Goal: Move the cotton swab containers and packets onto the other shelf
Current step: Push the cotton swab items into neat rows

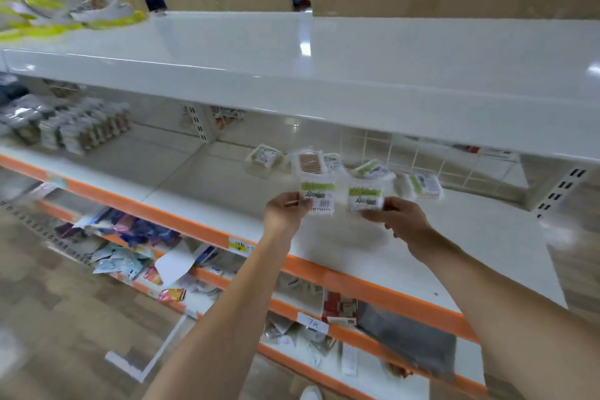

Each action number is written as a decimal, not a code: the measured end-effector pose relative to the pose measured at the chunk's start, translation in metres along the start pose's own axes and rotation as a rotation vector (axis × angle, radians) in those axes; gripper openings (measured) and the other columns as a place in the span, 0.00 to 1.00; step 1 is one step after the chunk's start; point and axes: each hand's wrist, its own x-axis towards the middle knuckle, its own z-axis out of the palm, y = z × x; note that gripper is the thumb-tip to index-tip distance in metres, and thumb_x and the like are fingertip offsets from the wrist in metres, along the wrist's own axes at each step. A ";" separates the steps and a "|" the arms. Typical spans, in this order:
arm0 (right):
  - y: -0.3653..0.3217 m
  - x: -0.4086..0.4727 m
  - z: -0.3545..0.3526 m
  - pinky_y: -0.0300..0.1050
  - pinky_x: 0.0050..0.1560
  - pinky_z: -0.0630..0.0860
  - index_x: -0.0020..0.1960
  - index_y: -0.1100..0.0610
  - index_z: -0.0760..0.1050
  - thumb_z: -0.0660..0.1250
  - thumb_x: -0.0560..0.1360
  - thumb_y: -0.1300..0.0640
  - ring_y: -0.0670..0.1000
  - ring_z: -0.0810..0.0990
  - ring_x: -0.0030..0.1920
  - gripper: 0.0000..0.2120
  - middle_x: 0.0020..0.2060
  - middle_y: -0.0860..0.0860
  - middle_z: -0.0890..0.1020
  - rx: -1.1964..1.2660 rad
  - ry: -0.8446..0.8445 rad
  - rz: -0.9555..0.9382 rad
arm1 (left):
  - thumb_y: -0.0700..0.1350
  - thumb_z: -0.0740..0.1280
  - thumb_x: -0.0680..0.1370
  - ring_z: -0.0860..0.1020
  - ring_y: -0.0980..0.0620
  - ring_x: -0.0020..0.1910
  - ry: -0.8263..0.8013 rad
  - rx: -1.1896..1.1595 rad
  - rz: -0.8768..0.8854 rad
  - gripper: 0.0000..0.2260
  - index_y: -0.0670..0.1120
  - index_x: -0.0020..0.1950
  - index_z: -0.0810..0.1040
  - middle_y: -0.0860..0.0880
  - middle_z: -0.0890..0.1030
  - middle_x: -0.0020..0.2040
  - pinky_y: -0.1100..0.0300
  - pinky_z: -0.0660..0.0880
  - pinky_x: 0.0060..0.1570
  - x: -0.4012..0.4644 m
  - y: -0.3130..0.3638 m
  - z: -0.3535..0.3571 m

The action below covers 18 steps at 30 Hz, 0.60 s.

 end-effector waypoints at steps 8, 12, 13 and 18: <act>-0.034 0.015 0.064 0.37 0.32 0.67 0.43 0.54 0.82 0.78 0.69 0.59 0.47 0.73 0.36 0.07 0.36 0.48 0.82 -0.050 -0.184 -0.058 | 0.40 0.76 0.73 0.76 0.51 0.35 0.116 -0.057 -0.038 0.10 0.43 0.52 0.82 0.48 0.82 0.37 0.58 0.75 0.40 0.007 0.005 -0.072; -0.047 0.025 0.104 0.37 0.31 0.67 0.49 0.59 0.83 0.78 0.69 0.60 0.48 0.73 0.36 0.10 0.39 0.52 0.82 -0.089 -0.236 -0.076 | 0.41 0.76 0.74 0.76 0.52 0.36 0.139 -0.064 -0.028 0.08 0.44 0.52 0.83 0.49 0.83 0.39 0.60 0.74 0.39 0.016 0.006 -0.112; -0.049 0.027 0.114 0.36 0.30 0.67 0.49 0.59 0.84 0.78 0.68 0.60 0.48 0.73 0.36 0.11 0.40 0.53 0.82 -0.098 -0.250 -0.079 | 0.40 0.75 0.74 0.76 0.52 0.35 0.148 -0.064 -0.029 0.08 0.44 0.52 0.83 0.49 0.83 0.38 0.59 0.74 0.39 0.018 0.007 -0.123; -0.062 0.036 0.175 0.33 0.26 0.68 0.45 0.53 0.83 0.79 0.68 0.57 0.47 0.75 0.35 0.08 0.37 0.48 0.83 -0.118 -0.271 -0.090 | 0.39 0.74 0.75 0.76 0.57 0.31 0.162 -0.062 -0.039 0.05 0.43 0.51 0.83 0.49 0.84 0.39 0.62 0.72 0.35 0.030 0.009 -0.181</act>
